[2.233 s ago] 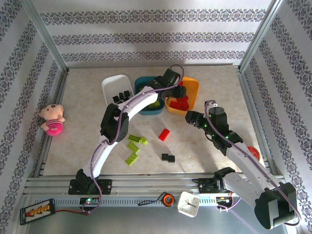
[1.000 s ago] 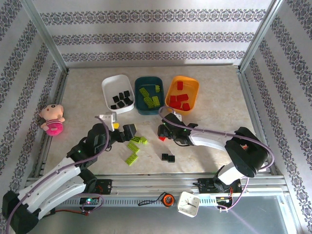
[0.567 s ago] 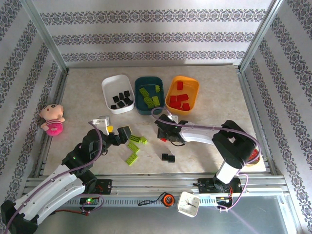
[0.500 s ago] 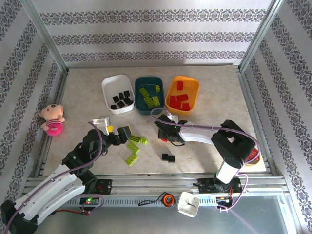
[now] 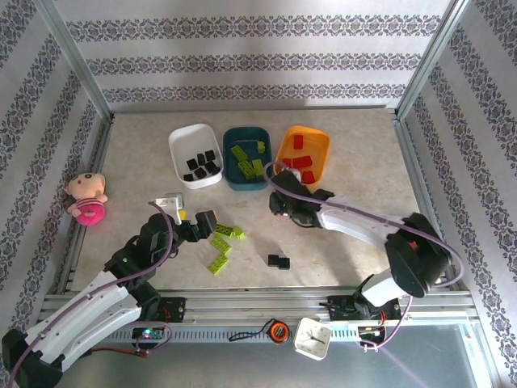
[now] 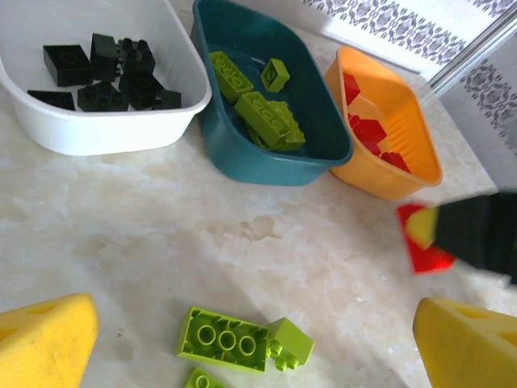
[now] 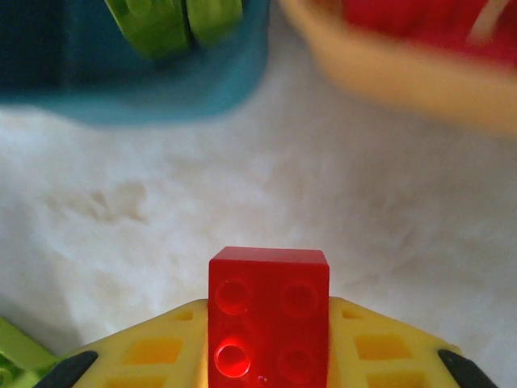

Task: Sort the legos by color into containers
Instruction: Pick up the lego from the center of the table, then place the lego in the container.

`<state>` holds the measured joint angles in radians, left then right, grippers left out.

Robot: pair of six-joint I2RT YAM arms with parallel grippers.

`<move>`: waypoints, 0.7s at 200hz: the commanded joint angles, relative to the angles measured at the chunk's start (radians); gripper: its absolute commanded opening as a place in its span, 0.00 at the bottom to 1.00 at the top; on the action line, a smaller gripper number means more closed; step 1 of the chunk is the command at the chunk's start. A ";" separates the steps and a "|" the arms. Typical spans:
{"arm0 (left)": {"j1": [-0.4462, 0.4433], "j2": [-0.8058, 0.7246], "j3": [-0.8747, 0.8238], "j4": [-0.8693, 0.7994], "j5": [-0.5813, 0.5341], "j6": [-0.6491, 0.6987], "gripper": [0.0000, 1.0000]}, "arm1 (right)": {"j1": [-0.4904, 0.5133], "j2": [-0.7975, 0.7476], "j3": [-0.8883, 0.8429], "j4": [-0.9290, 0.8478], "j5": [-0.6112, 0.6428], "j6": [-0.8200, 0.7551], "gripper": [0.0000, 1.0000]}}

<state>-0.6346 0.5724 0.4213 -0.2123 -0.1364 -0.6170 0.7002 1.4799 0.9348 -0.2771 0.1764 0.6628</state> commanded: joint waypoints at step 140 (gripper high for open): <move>0.010 0.048 0.064 -0.139 -0.043 -0.018 1.00 | -0.345 0.408 0.483 -0.016 -0.025 -0.188 0.61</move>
<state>-0.6346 0.6228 0.4625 -0.3084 -0.1627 -0.6220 0.3470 1.9076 1.3670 -0.2726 0.1688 0.4999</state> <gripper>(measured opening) 0.997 0.548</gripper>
